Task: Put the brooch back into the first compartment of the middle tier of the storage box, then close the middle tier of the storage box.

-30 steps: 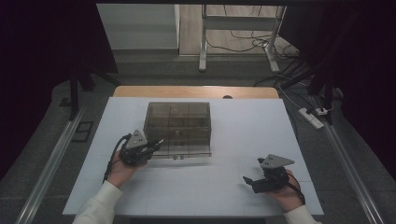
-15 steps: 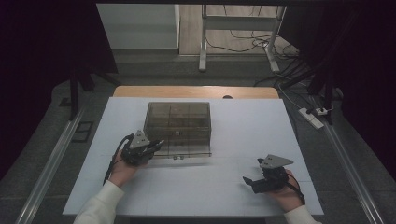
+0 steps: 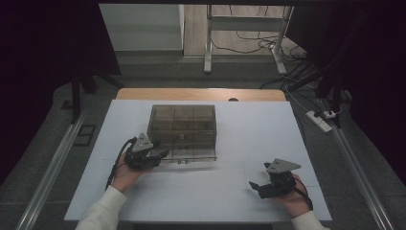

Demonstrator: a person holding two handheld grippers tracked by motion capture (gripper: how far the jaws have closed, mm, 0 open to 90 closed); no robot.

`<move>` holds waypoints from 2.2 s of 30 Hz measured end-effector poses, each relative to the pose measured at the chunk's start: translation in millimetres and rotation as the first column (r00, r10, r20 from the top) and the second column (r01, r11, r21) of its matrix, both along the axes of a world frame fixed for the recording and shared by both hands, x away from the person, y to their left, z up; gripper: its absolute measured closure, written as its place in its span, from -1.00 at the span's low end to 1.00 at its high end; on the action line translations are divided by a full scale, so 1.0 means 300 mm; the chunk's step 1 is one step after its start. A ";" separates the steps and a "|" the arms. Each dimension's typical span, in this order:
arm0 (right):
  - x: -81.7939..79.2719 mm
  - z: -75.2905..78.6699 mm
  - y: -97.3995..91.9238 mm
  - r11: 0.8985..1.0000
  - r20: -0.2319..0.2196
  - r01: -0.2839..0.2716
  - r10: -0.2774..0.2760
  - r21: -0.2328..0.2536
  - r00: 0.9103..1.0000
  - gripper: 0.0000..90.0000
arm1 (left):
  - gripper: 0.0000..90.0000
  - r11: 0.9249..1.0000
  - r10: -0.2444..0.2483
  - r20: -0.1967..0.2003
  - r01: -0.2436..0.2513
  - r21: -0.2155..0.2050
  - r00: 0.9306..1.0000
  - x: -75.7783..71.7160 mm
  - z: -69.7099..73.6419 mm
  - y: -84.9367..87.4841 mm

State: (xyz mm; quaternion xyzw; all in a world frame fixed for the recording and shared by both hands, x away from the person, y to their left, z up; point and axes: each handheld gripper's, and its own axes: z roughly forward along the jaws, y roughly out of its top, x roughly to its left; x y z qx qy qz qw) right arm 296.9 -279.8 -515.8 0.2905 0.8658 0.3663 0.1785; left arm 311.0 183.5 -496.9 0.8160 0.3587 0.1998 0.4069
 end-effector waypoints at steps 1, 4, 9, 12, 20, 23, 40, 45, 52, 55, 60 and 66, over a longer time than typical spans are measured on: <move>0.000 0.000 0.000 1.000 0.001 0.000 0.000 0.000 1.000 -0.82 | 0.01 1.000 -0.004 -0.002 0.004 0.004 1.000 -0.001 0.001 0.000; -0.001 0.001 -0.001 1.000 -0.001 0.002 -0.002 0.002 1.000 -0.82 | -0.05 1.000 -0.008 -0.007 0.008 0.004 1.000 -0.008 0.003 -0.001; 0.000 0.001 0.000 1.000 0.003 0.004 -0.004 0.005 1.000 -0.82 | -0.09 1.000 -0.017 -0.005 0.017 -0.003 1.000 -0.022 0.008 -0.003; 0.000 0.003 -0.002 1.000 0.007 0.006 -0.006 0.006 1.000 -0.82 | -0.10 1.000 -0.020 -0.005 0.020 -0.008 1.000 -0.030 0.009 -0.005; -0.003 0.007 -0.004 1.000 0.009 0.008 -0.008 0.026 1.000 -0.82 | -0.13 0.999 -0.032 0.000 0.032 -0.015 0.999 -0.059 0.017 -0.004; -0.006 0.009 -0.008 1.000 0.010 0.010 -0.010 0.030 1.000 -0.82 | -0.15 0.999 -0.034 0.004 0.034 -0.030 0.999 -0.071 0.022 0.000; -0.013 0.014 -0.011 0.999 0.017 0.011 -0.012 0.039 1.000 -0.82 | -0.20 0.998 -0.051 0.000 0.051 -0.044 0.999 -0.112 0.022 0.001; -0.014 0.015 -0.011 0.999 0.017 0.008 -0.009 0.035 1.000 -0.82 | -0.21 0.996 -0.076 -0.014 0.075 -0.045 0.997 -0.135 0.014 -0.007; -0.015 0.014 -0.012 0.999 0.022 0.012 -0.013 0.037 1.000 -0.82 | -0.22 0.995 -0.097 -0.016 0.097 -0.038 0.995 -0.145 0.010 -0.023; -0.014 0.015 -0.012 0.999 0.021 0.010 -0.010 0.032 1.000 -0.82 | -0.22 0.994 -0.108 -0.021 0.107 -0.030 0.994 -0.146 0.004 -0.031; -0.015 0.012 -0.008 0.999 0.021 0.013 -0.014 0.032 1.000 -0.82 | -0.21 0.992 -0.126 -0.024 0.126 -0.018 0.992 -0.152 -0.005 -0.047; -0.016 0.011 -0.008 0.999 0.020 0.009 -0.010 0.031 1.000 -0.83 | -0.20 0.990 -0.139 -0.032 0.138 -0.007 0.990 -0.153 -0.017 -0.065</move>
